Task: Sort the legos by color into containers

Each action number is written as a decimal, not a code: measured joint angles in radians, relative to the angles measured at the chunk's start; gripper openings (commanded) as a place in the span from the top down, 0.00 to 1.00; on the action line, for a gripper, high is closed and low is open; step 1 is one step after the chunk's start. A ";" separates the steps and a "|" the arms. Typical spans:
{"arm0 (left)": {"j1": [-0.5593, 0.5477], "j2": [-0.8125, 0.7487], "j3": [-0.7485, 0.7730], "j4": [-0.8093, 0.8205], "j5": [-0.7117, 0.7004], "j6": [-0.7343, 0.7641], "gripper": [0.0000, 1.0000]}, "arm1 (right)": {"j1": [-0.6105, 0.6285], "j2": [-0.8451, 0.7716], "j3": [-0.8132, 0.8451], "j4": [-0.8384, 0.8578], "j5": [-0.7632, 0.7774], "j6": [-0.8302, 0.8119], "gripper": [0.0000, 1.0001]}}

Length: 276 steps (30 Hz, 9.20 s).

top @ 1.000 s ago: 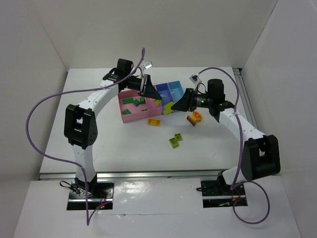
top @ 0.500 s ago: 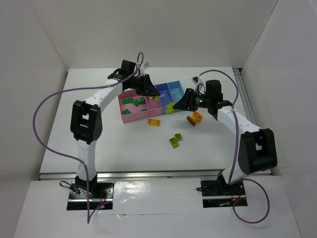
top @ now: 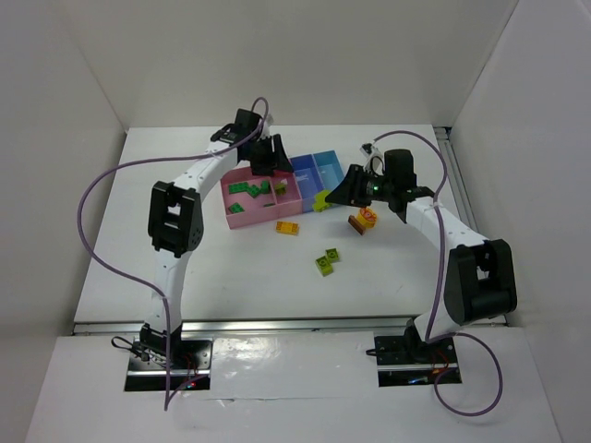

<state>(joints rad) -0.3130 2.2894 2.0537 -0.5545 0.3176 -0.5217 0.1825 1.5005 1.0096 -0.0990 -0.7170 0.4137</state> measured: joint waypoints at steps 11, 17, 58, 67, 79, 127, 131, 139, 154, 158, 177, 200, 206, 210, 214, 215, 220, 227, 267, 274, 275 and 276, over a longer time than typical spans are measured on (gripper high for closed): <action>0.005 -0.112 -0.135 0.056 0.335 0.093 0.28 | 0.000 0.000 0.000 -0.002 -0.062 -0.021 0.83; 0.000 -0.147 -0.196 0.142 0.794 0.161 0.18 | 0.000 0.000 0.000 0.001 -0.169 -0.040 0.83; -0.036 -0.122 -0.224 0.102 0.909 0.266 1.00 | -0.011 0.023 0.068 -0.133 -0.280 -0.140 0.83; 0.051 -0.167 -0.251 0.156 0.681 0.178 1.00 | -0.013 0.035 0.071 -0.067 -0.193 -0.033 0.83; -0.003 -0.110 -0.050 -0.008 0.082 0.072 0.49 | 0.028 0.109 0.173 0.036 0.222 0.096 0.83; 0.017 -0.645 -0.460 -0.115 -0.235 0.000 0.29 | 0.321 -0.111 -0.074 -0.185 0.752 0.042 0.11; -0.016 -0.645 -0.460 -0.112 -0.240 -0.001 0.29 | 0.326 -0.098 -0.114 -0.256 0.747 0.051 0.11; -0.075 -0.645 -0.461 -0.111 -0.254 -0.001 0.30 | 0.338 -0.017 -0.132 -0.259 0.697 0.071 0.17; -0.096 -0.619 -0.464 -0.111 -0.265 -0.001 0.30 | 0.345 0.100 -0.135 -0.269 0.792 0.103 0.65; -0.098 -0.600 -0.464 -0.111 -0.266 -0.001 0.30 | 0.345 0.074 -0.135 -0.270 0.804 0.110 0.68; 0.026 -0.666 -0.517 -0.167 -0.477 -0.107 0.22 | 0.349 0.329 0.451 -0.263 0.784 0.006 0.68; 0.024 -0.766 -0.636 -0.171 -0.466 -0.113 0.21 | 0.501 0.182 0.220 -0.227 0.865 -0.043 0.16; 0.031 -0.768 -0.637 -0.159 -0.471 -0.111 0.21 | 0.555 -0.064 -0.068 -0.251 0.855 -0.042 0.09; 0.031 -0.762 -0.639 -0.149 -0.468 -0.112 0.22 | 0.555 -0.050 -0.145 -0.273 0.844 -0.040 0.12; 0.025 -0.739 -0.639 -0.140 -0.462 -0.112 0.22 | 0.557 -0.018 -0.161 -0.278 0.841 -0.038 0.19; 0.023 -0.734 -0.639 -0.140 -0.462 -0.112 0.22 | 0.557 -0.011 -0.161 -0.275 0.841 -0.037 0.21; 0.014 -0.731 -0.639 -0.139 -0.462 -0.112 0.22 | 0.557 0.029 -0.161 -0.256 0.834 -0.031 0.42; 0.013 -0.731 -0.639 -0.137 -0.463 -0.111 0.22 | 0.558 0.070 -0.156 -0.256 0.826 -0.015 0.67; -0.009 -0.869 -0.773 -0.119 -0.439 -0.112 0.24 | 0.226 0.076 0.034 -0.220 0.983 -0.048 0.45; -0.042 -0.827 -0.772 -0.109 -0.424 -0.111 0.24 | 0.151 0.046 -0.069 -0.248 0.915 -0.001 0.25; -0.049 -0.818 -0.772 -0.109 -0.424 -0.111 0.24 | 0.148 0.046 -0.069 -0.245 0.895 0.004 0.26; -0.055 -0.810 -0.772 -0.109 -0.424 -0.111 0.24 | 0.147 0.046 -0.068 -0.240 0.875 0.004 0.26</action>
<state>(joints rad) -0.3676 1.4792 1.2816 -0.6632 -0.1066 -0.6327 0.3298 1.5467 0.9417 -0.3389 0.1577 0.4179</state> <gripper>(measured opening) 0.762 0.752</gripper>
